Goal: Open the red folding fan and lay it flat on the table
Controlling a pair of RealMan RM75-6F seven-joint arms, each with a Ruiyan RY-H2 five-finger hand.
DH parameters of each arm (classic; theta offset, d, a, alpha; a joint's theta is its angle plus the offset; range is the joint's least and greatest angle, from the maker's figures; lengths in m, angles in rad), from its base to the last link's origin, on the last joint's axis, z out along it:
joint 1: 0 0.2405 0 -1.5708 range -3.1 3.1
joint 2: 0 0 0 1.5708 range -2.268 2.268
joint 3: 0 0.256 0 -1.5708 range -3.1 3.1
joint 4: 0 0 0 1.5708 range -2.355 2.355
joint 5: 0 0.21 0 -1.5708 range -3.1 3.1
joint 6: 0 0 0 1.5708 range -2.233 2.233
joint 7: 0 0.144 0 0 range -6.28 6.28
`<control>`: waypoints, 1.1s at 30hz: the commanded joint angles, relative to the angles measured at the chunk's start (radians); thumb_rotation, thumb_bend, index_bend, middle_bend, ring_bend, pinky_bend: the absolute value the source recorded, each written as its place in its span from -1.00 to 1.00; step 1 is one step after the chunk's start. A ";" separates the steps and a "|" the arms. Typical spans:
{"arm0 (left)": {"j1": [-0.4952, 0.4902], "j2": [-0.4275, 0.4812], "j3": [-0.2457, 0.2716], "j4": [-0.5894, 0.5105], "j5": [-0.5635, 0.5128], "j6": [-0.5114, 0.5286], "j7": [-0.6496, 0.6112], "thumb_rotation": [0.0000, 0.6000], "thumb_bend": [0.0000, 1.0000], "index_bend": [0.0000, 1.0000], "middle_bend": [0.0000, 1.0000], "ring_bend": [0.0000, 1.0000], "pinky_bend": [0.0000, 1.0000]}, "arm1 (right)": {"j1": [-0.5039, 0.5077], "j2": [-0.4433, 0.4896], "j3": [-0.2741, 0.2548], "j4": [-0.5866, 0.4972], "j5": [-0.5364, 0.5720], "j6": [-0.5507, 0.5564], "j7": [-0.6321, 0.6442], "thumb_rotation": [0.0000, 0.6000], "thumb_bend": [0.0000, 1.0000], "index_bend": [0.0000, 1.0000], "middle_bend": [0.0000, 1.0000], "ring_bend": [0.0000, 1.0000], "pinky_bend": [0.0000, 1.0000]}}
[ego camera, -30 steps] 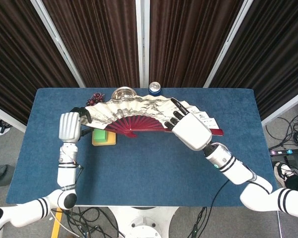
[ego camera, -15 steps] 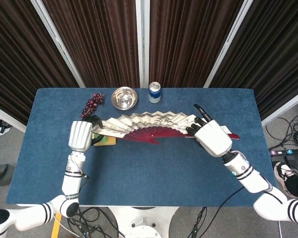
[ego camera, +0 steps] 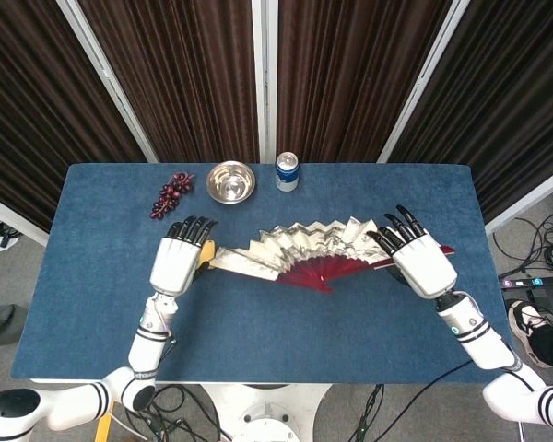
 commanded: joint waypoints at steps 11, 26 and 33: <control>0.045 0.092 0.038 -0.140 0.070 0.025 -0.004 1.00 -1.00 -0.87 -0.82 -0.94 -0.65 | -0.082 0.166 -0.055 -0.234 0.128 -0.148 -0.187 1.00 -1.00 -1.00 -1.00 -1.00 -1.00; 0.190 0.415 -0.024 -0.282 -0.114 -0.030 -0.250 1.00 -1.00 -0.81 -0.81 -0.94 -0.65 | -0.196 0.263 -0.007 -0.287 0.236 -0.077 -0.025 1.00 -0.66 -0.90 -0.64 -0.96 -0.93; 0.281 0.543 0.047 -0.223 -0.132 -0.087 -0.397 1.00 -1.00 -0.75 -0.81 -0.94 -0.66 | -0.274 0.289 -0.023 -0.276 0.242 -0.036 0.078 1.00 -0.66 -0.92 -0.78 -0.99 -1.00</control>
